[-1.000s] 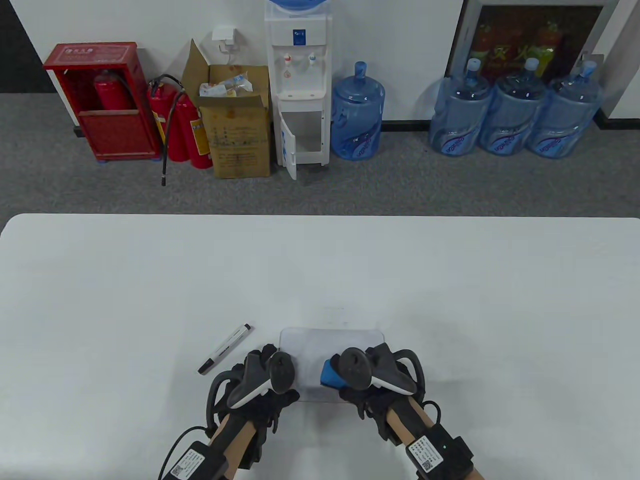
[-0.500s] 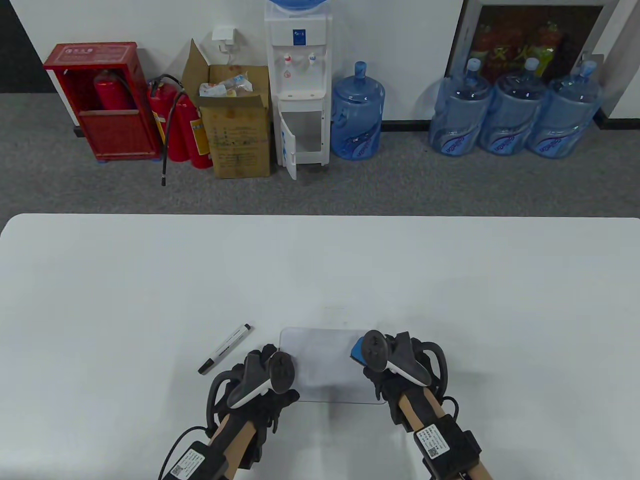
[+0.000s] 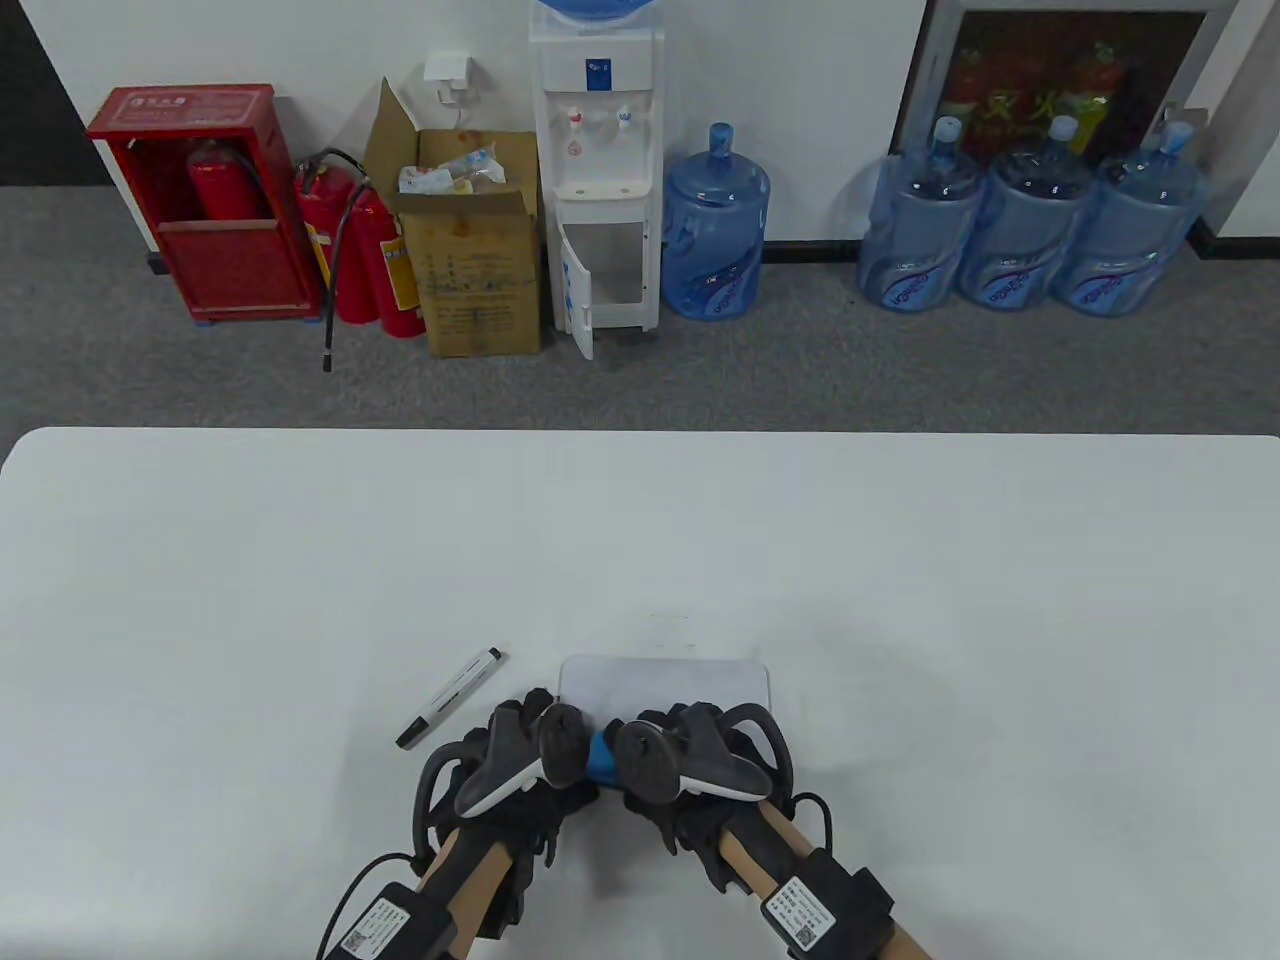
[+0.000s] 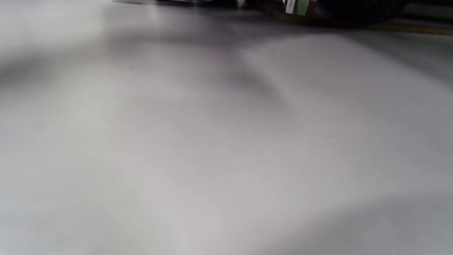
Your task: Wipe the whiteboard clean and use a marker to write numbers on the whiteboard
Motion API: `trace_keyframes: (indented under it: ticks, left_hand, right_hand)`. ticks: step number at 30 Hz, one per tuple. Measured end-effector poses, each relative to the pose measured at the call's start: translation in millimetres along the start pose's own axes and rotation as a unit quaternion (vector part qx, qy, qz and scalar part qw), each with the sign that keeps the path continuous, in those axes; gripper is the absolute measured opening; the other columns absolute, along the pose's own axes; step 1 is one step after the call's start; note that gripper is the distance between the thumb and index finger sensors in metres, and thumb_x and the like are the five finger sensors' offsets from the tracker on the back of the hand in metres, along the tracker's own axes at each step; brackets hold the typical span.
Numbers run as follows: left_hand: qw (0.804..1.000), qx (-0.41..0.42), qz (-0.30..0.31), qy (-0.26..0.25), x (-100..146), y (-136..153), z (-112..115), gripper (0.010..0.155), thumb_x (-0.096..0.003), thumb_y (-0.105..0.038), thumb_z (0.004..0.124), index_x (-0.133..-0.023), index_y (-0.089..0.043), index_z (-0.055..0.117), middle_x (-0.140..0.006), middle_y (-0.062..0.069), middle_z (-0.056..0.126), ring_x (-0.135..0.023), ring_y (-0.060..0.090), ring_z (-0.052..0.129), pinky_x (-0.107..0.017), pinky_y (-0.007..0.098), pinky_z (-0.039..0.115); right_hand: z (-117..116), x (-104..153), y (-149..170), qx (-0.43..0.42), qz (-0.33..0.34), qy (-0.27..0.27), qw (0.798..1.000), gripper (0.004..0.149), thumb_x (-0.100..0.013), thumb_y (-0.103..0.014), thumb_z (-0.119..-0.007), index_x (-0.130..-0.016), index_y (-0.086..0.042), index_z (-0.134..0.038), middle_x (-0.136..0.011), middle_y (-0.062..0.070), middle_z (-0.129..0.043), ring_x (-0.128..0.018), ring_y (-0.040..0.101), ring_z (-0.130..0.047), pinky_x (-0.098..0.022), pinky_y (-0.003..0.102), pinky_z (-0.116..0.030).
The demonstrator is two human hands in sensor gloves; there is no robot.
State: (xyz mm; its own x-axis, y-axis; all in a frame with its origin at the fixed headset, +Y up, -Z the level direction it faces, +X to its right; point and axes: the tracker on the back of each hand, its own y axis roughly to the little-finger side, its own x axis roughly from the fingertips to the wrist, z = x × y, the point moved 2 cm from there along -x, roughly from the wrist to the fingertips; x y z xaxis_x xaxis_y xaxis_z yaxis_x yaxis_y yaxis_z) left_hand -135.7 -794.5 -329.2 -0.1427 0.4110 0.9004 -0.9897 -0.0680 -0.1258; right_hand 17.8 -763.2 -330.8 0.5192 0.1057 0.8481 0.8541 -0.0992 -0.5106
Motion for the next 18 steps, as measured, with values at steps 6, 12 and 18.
trace_keyframes:
  ticks: [6, 12, 18]
  left_hand:
    - [1.0, 0.001, 0.0, 0.0, 0.0, 0.2, 0.1, 0.077, -0.0446, -0.06, 0.062, -0.112, -0.036, 0.033, -0.128, 0.002, 0.024, -0.115, 0.04, 0.031, -0.081, 0.064, 0.037]
    - [1.0, 0.002, -0.001, 0.001, 0.0, 0.2, 0.1, 0.077, -0.0447, -0.06, 0.062, -0.112, -0.035, 0.033, -0.128, 0.002, 0.023, -0.115, 0.04, 0.031, -0.081, 0.064, 0.037]
    - [1.0, 0.001, -0.001, 0.0, 0.1, 0.2, 0.1, 0.077, -0.0447, -0.06, 0.062, -0.112, -0.035, 0.033, -0.127, 0.002, 0.024, -0.115, 0.04, 0.031, -0.081, 0.064, 0.038]
  right_hand:
    - [5.3, 14.3, 41.5, -0.004, -0.072, -0.004, 0.997, 0.064, -0.038, -0.044, -0.092, -0.097, -0.029, -0.073, -0.1, 0.01, -0.073, -0.083, 0.034, -0.084, -0.066, 0.063, -0.058]
    - [24.3, 44.9, 128.0, -0.056, -0.218, 0.04, 0.973, 0.067, -0.038, -0.043, -0.091, -0.1, -0.024, -0.072, -0.1, 0.012, -0.072, -0.083, 0.036, -0.082, -0.067, 0.063, -0.056]
    - [27.6, 80.3, 198.5, -0.068, -0.351, 0.044, 0.933, 0.069, -0.039, -0.043, -0.09, -0.101, -0.022, -0.07, -0.1, 0.013, -0.07, -0.083, 0.037, -0.081, -0.067, 0.063, -0.055]
